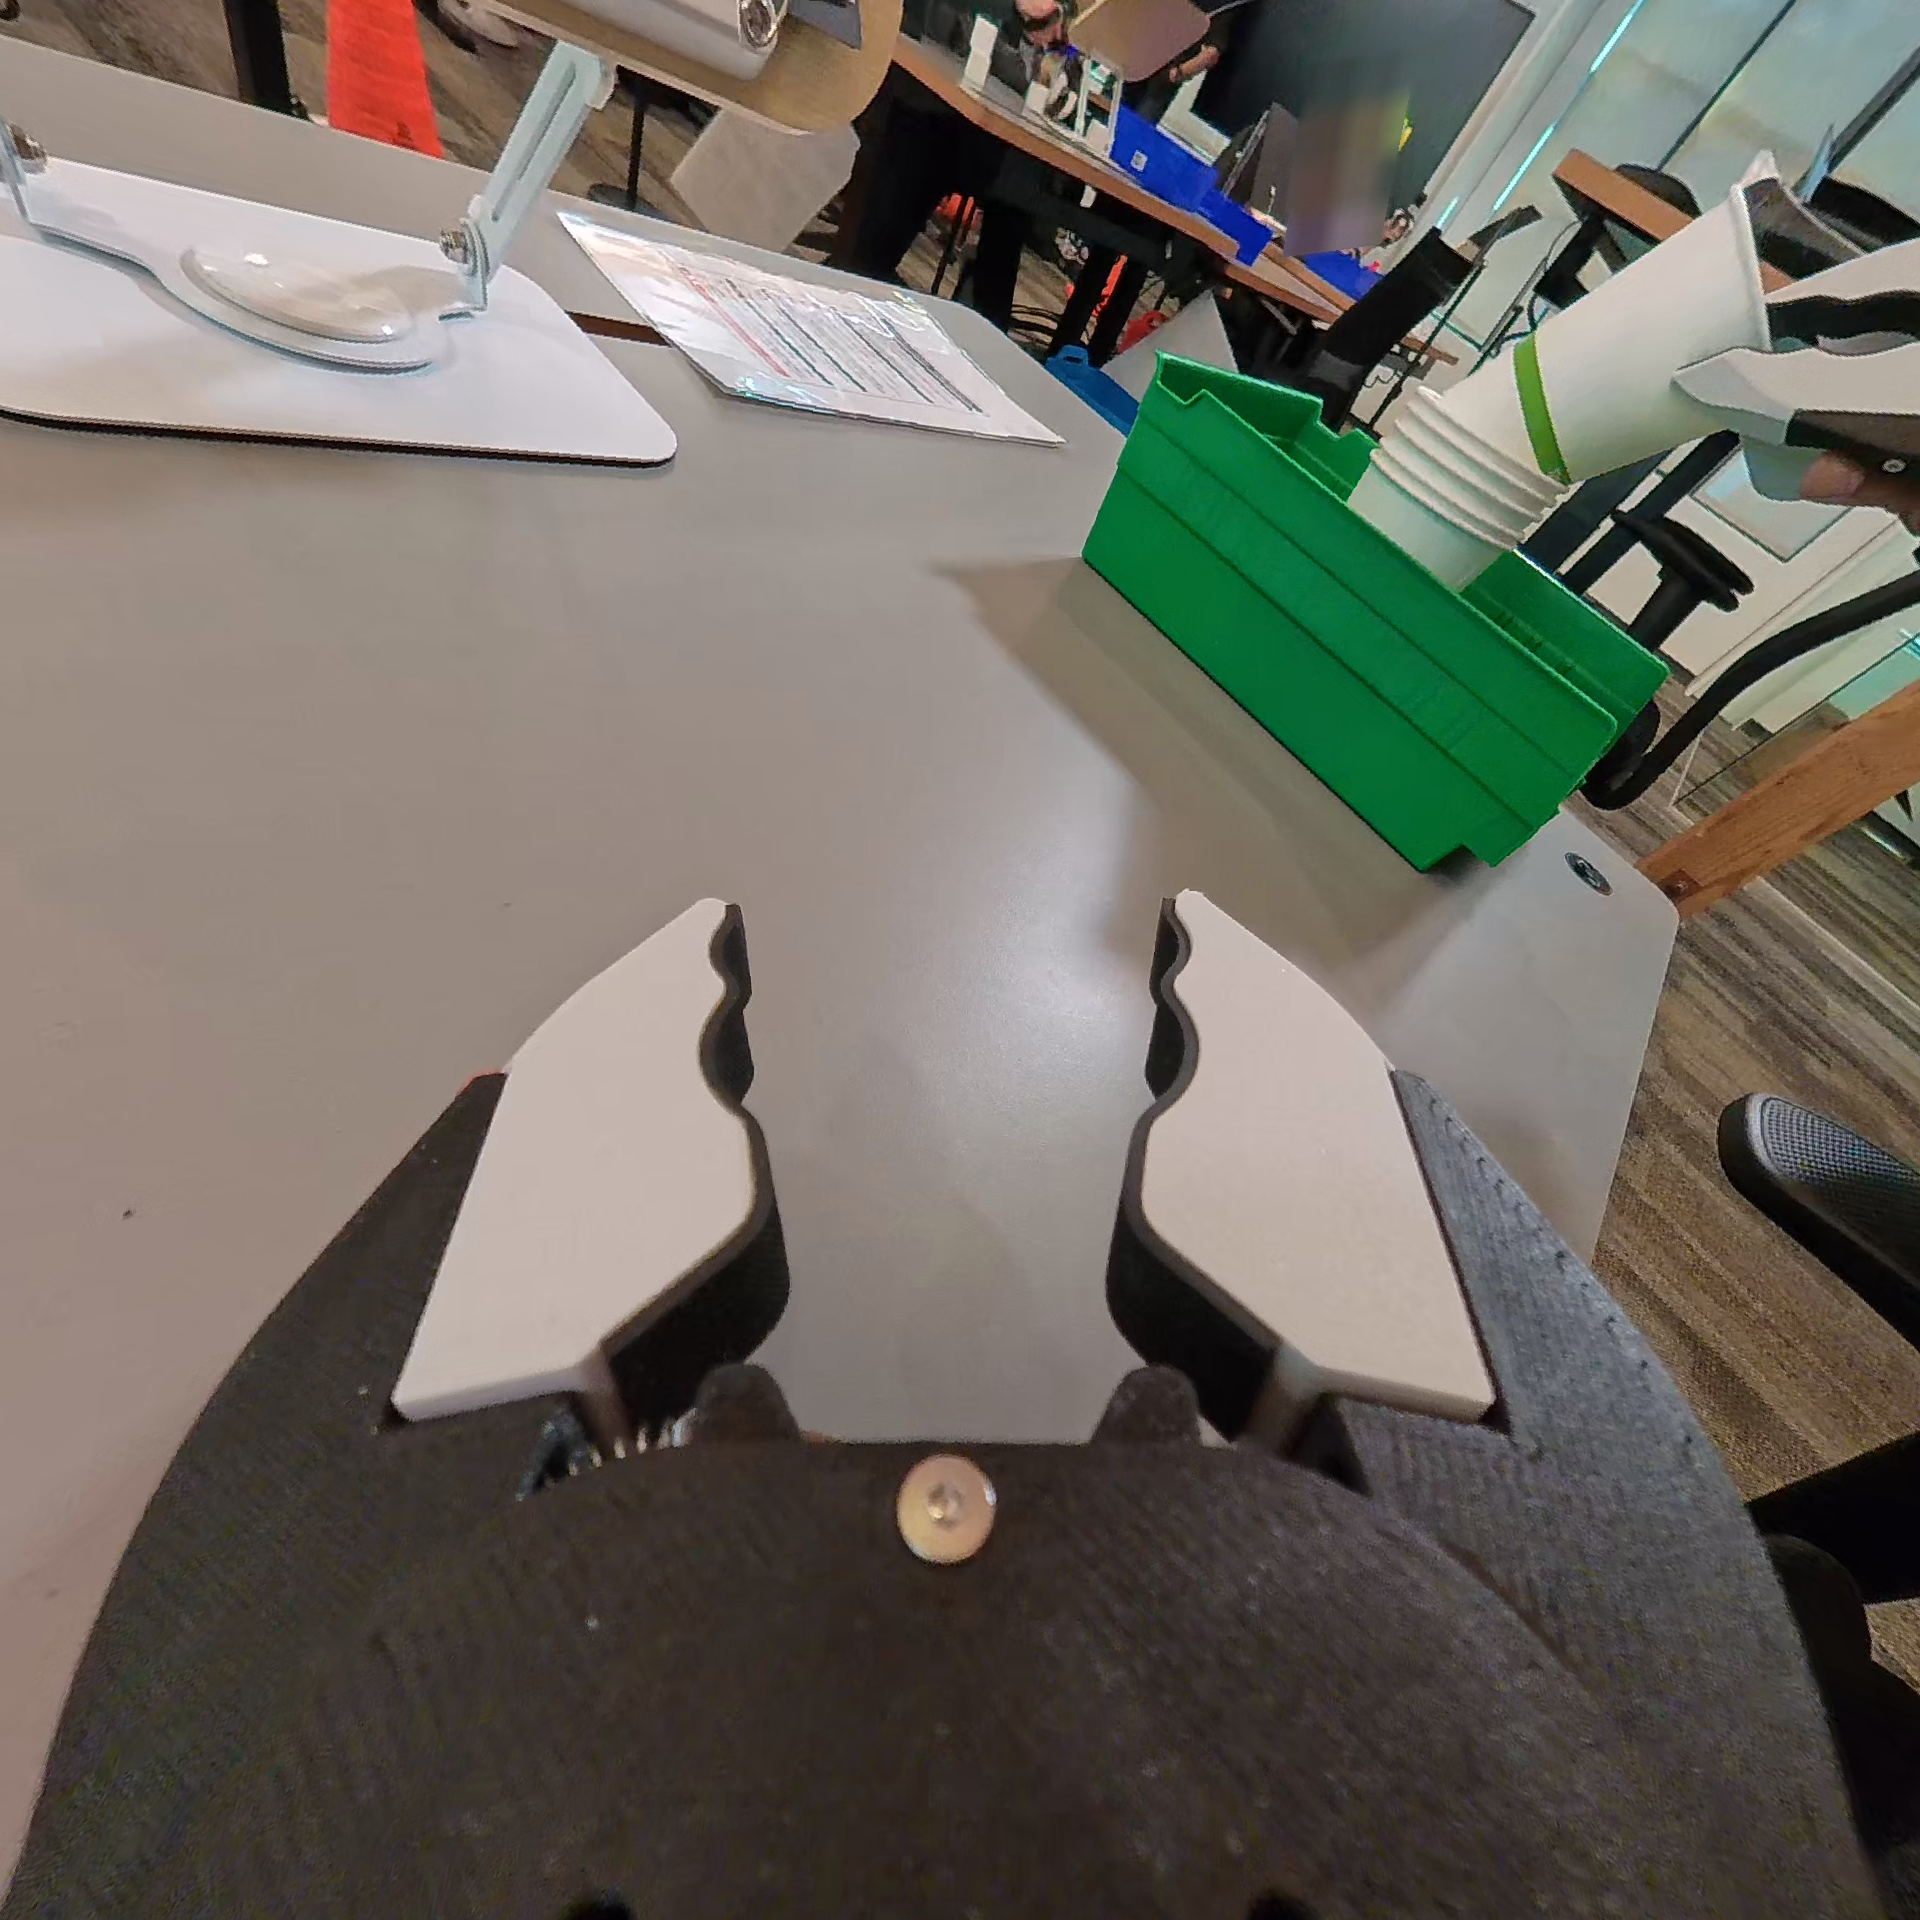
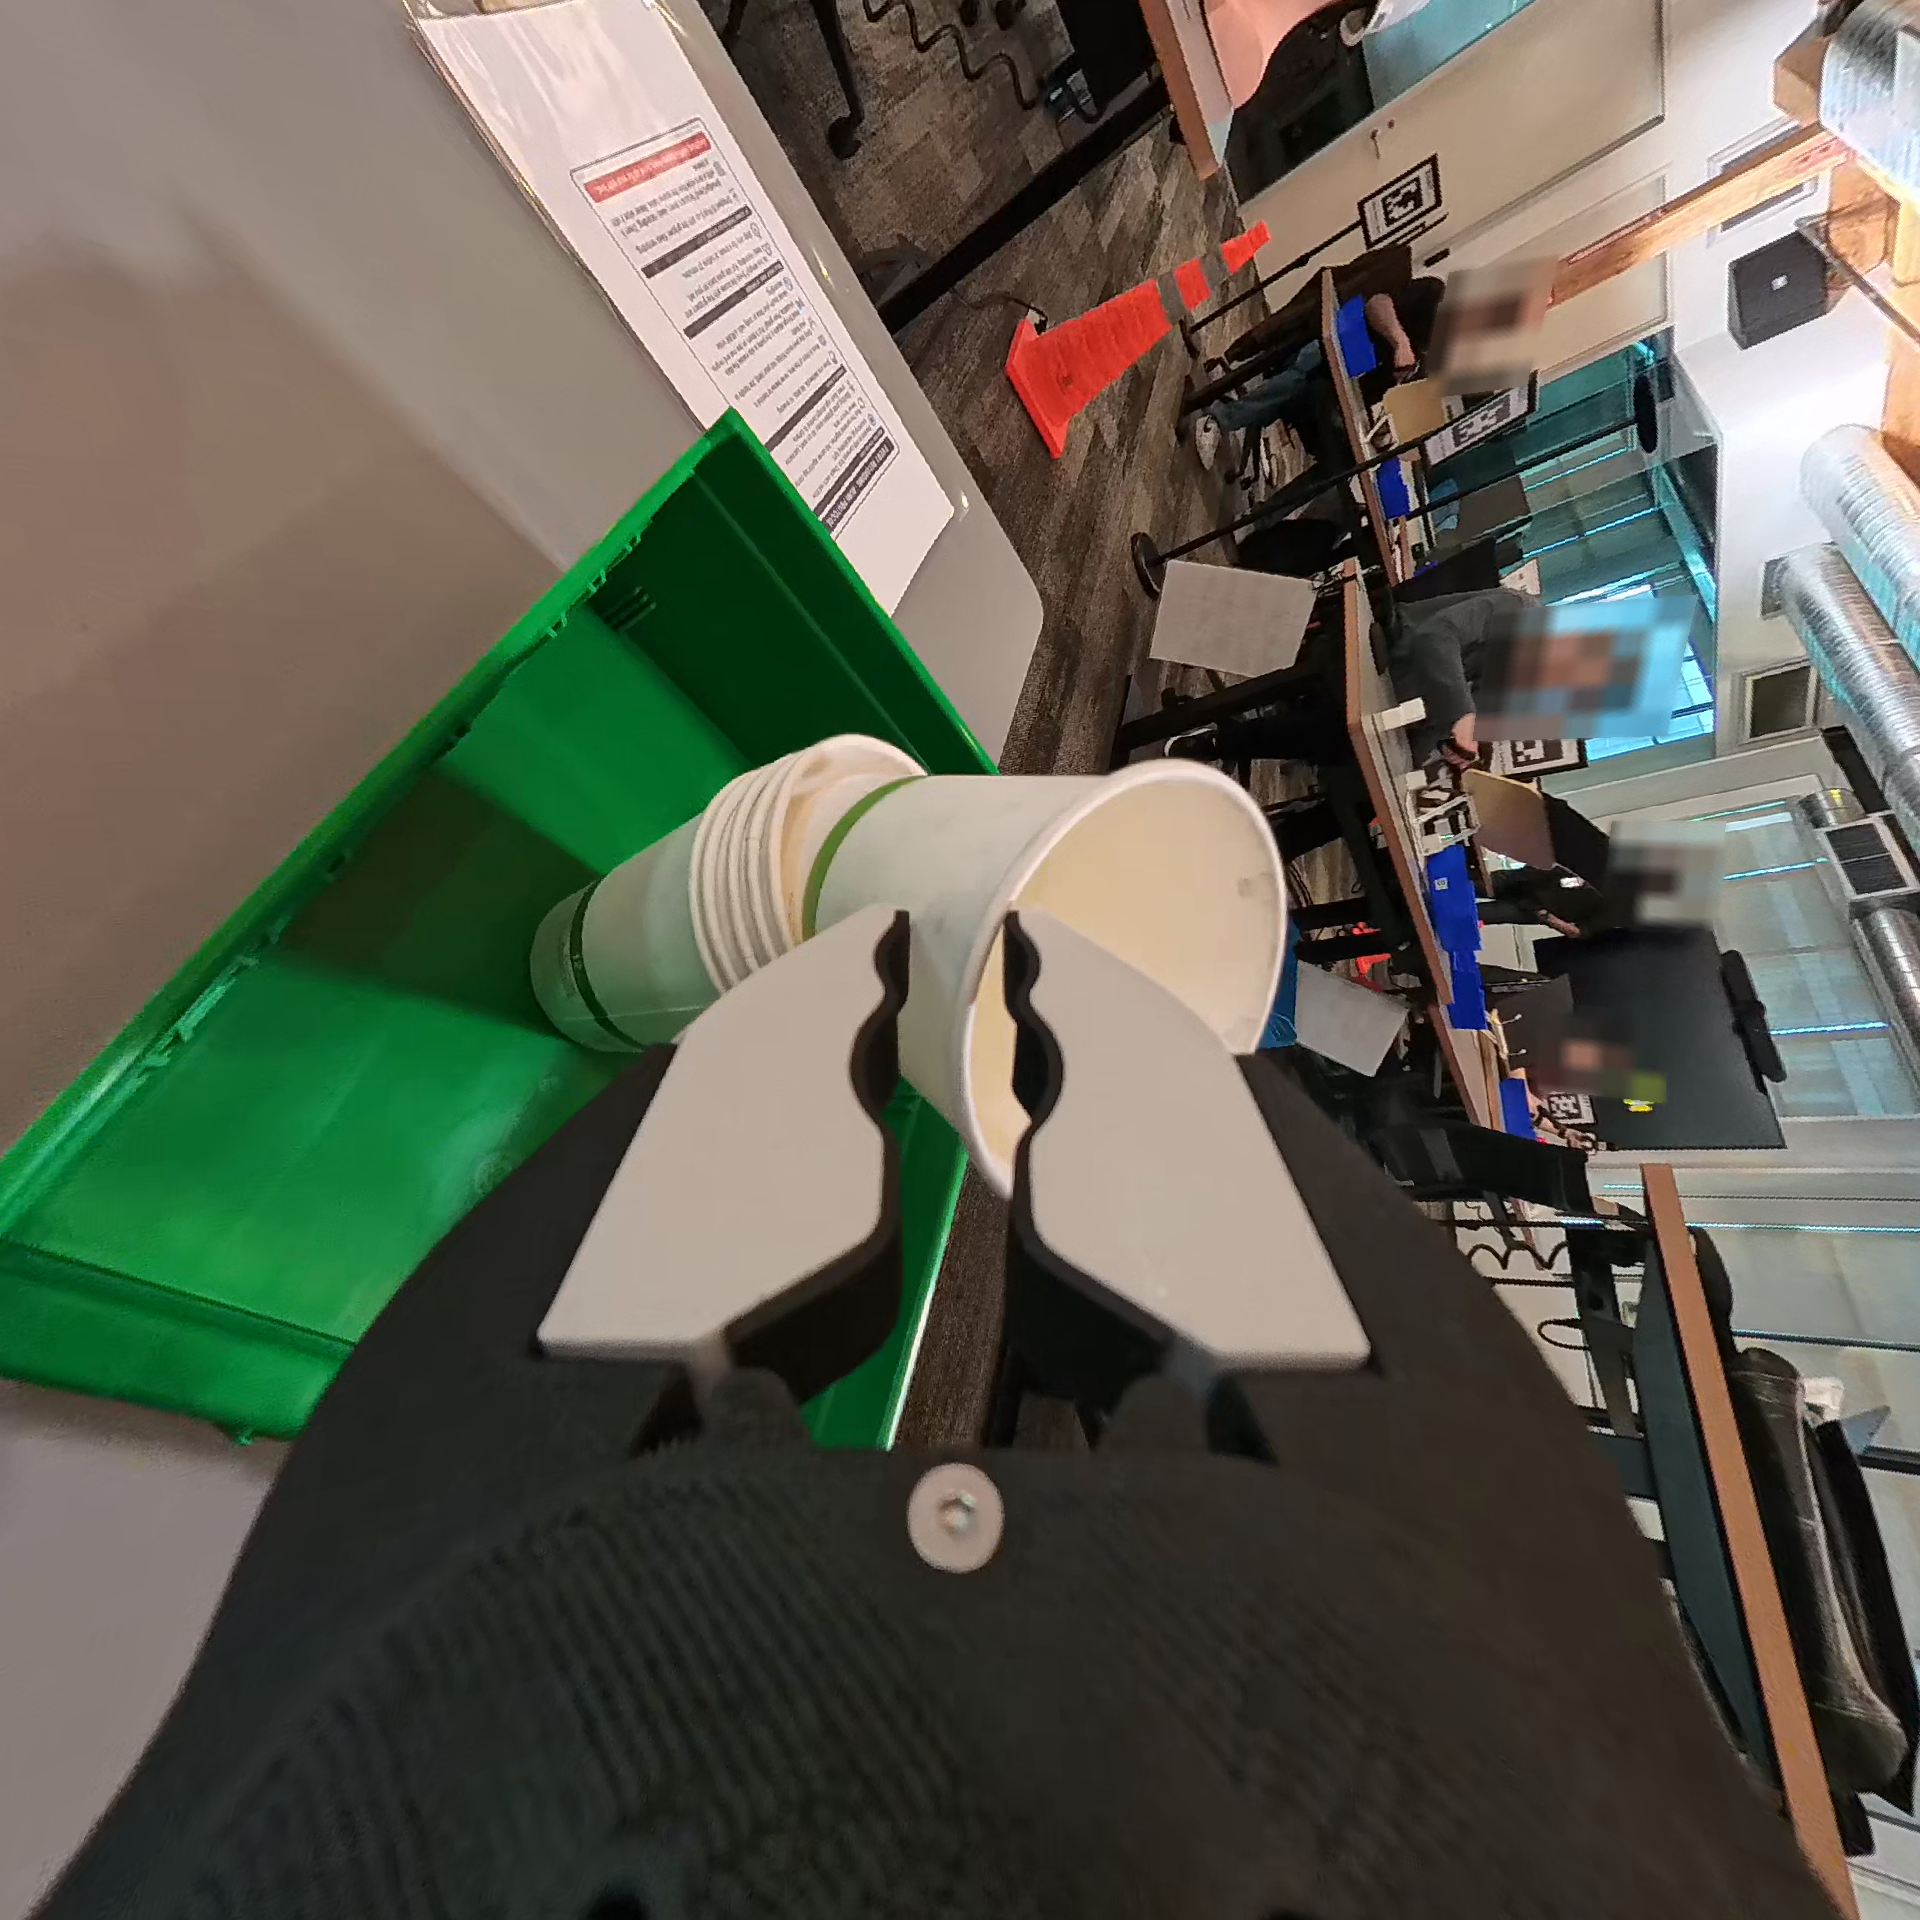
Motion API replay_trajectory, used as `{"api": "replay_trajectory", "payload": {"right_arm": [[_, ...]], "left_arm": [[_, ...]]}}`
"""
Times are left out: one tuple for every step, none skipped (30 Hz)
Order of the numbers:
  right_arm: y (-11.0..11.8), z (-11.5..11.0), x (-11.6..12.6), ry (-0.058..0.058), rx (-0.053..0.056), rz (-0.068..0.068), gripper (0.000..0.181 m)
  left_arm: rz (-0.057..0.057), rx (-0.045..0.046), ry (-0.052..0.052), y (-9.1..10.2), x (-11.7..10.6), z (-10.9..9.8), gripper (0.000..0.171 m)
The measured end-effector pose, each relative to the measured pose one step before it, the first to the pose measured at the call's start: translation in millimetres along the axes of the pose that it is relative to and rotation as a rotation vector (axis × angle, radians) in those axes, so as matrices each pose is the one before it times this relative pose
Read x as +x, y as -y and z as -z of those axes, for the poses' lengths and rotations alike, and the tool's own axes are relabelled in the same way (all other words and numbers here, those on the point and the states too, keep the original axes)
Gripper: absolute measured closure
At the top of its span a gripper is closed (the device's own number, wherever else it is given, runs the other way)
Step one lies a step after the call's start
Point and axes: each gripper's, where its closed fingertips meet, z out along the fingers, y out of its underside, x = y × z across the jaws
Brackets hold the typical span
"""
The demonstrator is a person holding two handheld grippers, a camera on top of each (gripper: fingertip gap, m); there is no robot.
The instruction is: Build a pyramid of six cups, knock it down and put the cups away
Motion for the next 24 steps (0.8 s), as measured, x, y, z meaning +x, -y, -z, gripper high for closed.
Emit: {"api": "replay_trajectory", "payload": {"right_arm": [[0.01, -0.07, -0.22, 0.0005, 0.0001, 0.0007, 0.163], [0.02, -0.15, 0.31, -0.003, -0.0001, 0.0015, 0.163], [-0.09, -0.15, 0.84, -0.0063, -0.0003, 0.0022, 0.162], [-0.18, -0.03, 0.81, -0.0064, -0.0007, 0.002, 0.162], [-0.08, -0.02, 0.63, -0.0046, -0.0003, 0.0017, 0.162], [0.22, 0.16, 0.9, -0.0069, 0.0021, 0.0, 0.164], [0.47, 0.37, 1.24, -0.0087, 0.0041, 0.0002, 0.165], [0.48, 0.56, 1.12, -0.0066, 0.0038, 0.0002, 0.164], [0.45, 0.41, 0.77, -0.0028, 0.0027, -0.0019, 0.165], [0.33, 0.49, 0.4, -0.0005, 0.0027, -0.0032, 0.164], [0.43, 0.49, 0.68, -0.0019, 0.0031, -0.003, 0.164], [0.15, 0.39, 0.97, -0.0034, 0.0023, -0.0024, 0.164], [-0.06, 0.45, 1.02, -0.0042, 0.0009, -0.0019, 0.164], [-0.22, 0.47, 1.31, -0.0047, 0.0006, -0.0015, 0.164], [-0.13, 0.42, 1.12, -0.0044, 0.0011, -0.0017, 0.164], [-0.28, 0.37, 1.09, -0.0037, 0.0012, -0.0025, 0.164], [-0.17, 0.43, 1.04, -0.0034, 0.001, -0.0031, 0.164], [-0.21, 0.52, 1.15, -0.0035, 0.0012, -0.0034, 0.164], [-0.12, 0.4, 1.12, -0.0033, 0.0016, -0.0038, 0.164], [-0.04, 0.49, 1.18, -0.0034, 0.002, -0.004, 0.164], [-0.08, 0.53, 1.17, -0.0042, 0.0023, -0.0043, 0.164], [0.1, 0.47, 1.34, -0.0042, 0.0027, -0.0045, 0.164], [0.26, 0.52, 1.18, -0.0039, 0.0035, -0.0052, 0.164], [0.51, 0.51, 1.17, -0.0035, 0.0045, -0.0069, 0.164]], "left_arm": [[0.0001, -0.00024, 0.0001, -0.03, 0.0, 0.02, 0.096], [0.0004, -0.00006, 0.0004, 0.05, -0.15, 0.01, 0.096], [0.0006, 0.00014, 0.0001, -0.06, -0.08, 0.03, 0.096], [0.0006, 0.00005, -0.0001, 0.06, -0.07, 0.0, 0.096], [0.0003, -0.00004, -0.0001, 0.0, 0.04, 0.0, 0.096], [0.0002, -0.00012, 0.0, -0.02, 0.01, 0.01, 0.096], [0.0002, 0.00008, 0.0002, -0.05, 0.12, -0.01, 0.096], [0.0, 0.00003, 0.0, 0.04, 0.1, 0.09, 0.096], [-0.0004, -0.00005, -0.0004, -0.02, 0.16, -0.14, 0.096], [-0.0001, -0.00048, 0.0001, -0.07, 0.05, -0.04, 0.096], [0.0004, -0.00047, -0.0001, -0.15, 0.0, 0.01, 0.096], [0.0005, -0.00027, -0.0002, 0.0, 0.08, -0.12, 0.096], [0.0002, -0.00025, -0.0001, -0.12, -0.01, -0.01, 0.096], [0.0001, -0.00049, 0.0001, -0.06, 0.0, 0.03, 0.096], [0.0004, -0.00058, 0.0001, -0.12, -0.01, -0.12, 0.096], [0.0008, 0.00025, -0.0002, 0.04, 0.01, 0.05, 0.096], [0.0008, 0.00038, -0.0002, -0.04, 0.04, -0.05, 0.096], [0.0003, -0.00042, -0.0002, -0.01, -0.02, -0.03, 0.096], [0.0002, -0.00067, -0.0002, -0.14, 0.01, -0.12, 0.096], [0.0006, -0.00015, -0.0001, -0.11, 0.01, -0.02, 0.096], [0.0009, 0.0001, -0.0002, 0.06, 0.03, -0.07, 0.096], [0.0009, -0.00019, -0.0003, -0.06, 0.0, -0.08, 0.096], [0.0007, -0.00021, -0.0001, -0.11, 0.03, -0.01, 0.096], [0.0006, 0.00011, 0.0001, 0.06, -0.02, -0.07, 0.096]]}}
